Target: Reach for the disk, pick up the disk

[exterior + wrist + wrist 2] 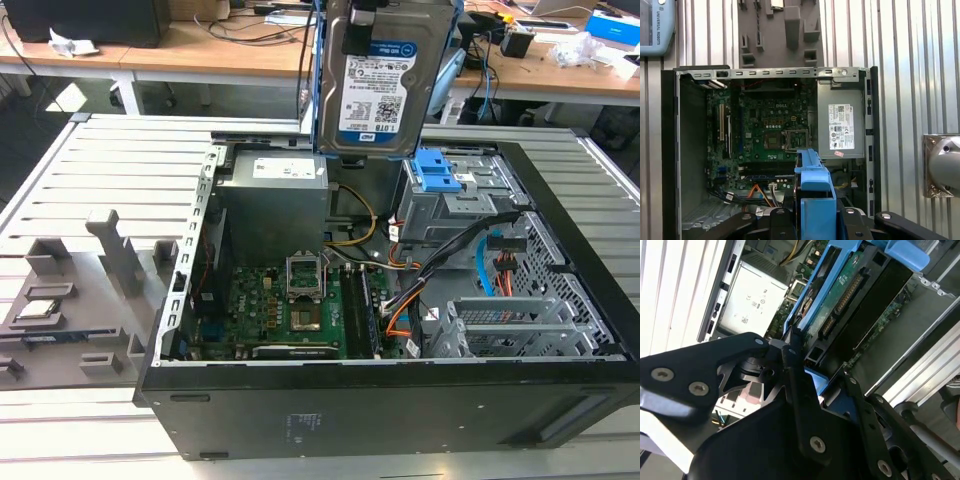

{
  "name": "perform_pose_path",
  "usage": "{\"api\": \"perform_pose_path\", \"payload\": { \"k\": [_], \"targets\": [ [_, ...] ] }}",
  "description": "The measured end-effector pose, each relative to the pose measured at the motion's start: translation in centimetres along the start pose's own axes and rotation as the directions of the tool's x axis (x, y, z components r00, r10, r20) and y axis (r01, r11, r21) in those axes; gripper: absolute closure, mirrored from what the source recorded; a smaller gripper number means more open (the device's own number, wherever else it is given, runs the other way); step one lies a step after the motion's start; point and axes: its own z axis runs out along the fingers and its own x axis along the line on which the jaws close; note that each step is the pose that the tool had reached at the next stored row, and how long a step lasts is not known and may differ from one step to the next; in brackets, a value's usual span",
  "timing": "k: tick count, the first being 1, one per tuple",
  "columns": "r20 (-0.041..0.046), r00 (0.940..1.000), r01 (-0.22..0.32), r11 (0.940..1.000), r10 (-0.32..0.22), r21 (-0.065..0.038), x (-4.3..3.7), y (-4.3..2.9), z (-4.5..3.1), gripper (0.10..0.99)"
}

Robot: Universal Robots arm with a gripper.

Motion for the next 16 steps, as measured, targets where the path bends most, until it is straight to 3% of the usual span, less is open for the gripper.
{"api": "perform_pose_path", "payload": {
  "k": [16],
  "targets": [
    [0.0001,1.0000,0.000,1.0000,0.000,0.000,1.17,-0.04,0.00,0.722]
  ]
}}
